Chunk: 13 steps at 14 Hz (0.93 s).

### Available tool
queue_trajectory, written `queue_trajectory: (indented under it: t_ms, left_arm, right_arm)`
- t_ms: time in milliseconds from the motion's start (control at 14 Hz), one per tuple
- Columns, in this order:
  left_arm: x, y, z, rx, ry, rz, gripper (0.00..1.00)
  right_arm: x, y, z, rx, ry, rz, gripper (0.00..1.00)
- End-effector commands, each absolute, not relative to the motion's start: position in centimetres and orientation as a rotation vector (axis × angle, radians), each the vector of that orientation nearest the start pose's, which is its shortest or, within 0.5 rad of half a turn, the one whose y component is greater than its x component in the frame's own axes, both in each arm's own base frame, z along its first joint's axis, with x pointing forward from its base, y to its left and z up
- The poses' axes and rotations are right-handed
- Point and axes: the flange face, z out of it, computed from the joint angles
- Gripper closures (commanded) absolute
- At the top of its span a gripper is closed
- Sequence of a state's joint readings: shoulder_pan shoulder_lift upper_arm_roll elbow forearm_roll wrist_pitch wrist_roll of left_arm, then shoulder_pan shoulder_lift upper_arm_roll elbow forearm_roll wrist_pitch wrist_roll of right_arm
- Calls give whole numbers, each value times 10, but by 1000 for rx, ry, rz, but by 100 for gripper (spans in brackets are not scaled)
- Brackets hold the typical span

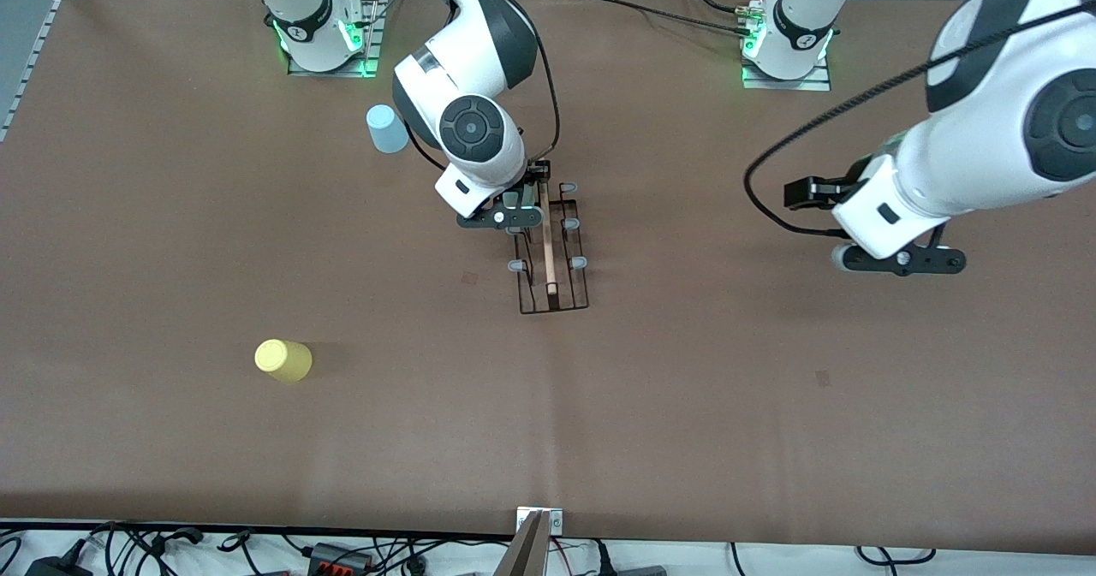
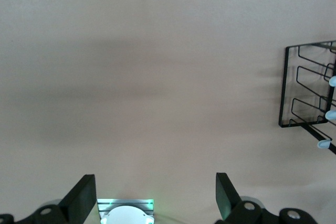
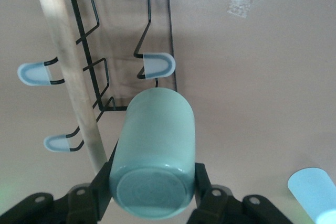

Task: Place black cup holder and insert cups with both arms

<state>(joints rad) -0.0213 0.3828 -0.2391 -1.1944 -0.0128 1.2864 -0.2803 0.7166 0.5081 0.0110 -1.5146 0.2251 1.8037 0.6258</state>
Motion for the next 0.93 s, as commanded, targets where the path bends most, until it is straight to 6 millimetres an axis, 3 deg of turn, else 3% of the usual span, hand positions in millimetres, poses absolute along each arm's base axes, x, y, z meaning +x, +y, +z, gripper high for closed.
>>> queue_trajectory:
  t_ms: [0, 356, 570, 641, 712, 784, 855]
  left_arm:
    - [618, -92, 561, -3203, -99, 496, 0]
    - [621, -63, 568, -3155, -177, 391, 0]
    - [591, -71, 561, -3134, -175, 336, 0]
    - [579, -73, 559, -3130, -174, 296, 0]
    - [572, -72, 552, -3125, -181, 277, 0]
    - [569, -61, 551, -3125, -213, 249, 0]
    - [570, -49, 548, -3126, -250, 227, 0]
  right_arm:
    - [494, 464, 339, -3077, -26, 494, 79]
    - [498, 466, 321, -3079, -24, 488, 79]
    - [498, 466, 314, -3082, -19, 501, 70]
    - [497, 466, 312, -3085, -14, 507, 51]
    - [497, 466, 312, -3086, -4, 507, 21]
    - [497, 466, 312, -3087, -5, 506, 0]
    - [500, 462, 313, -3087, 1, 507, 0]
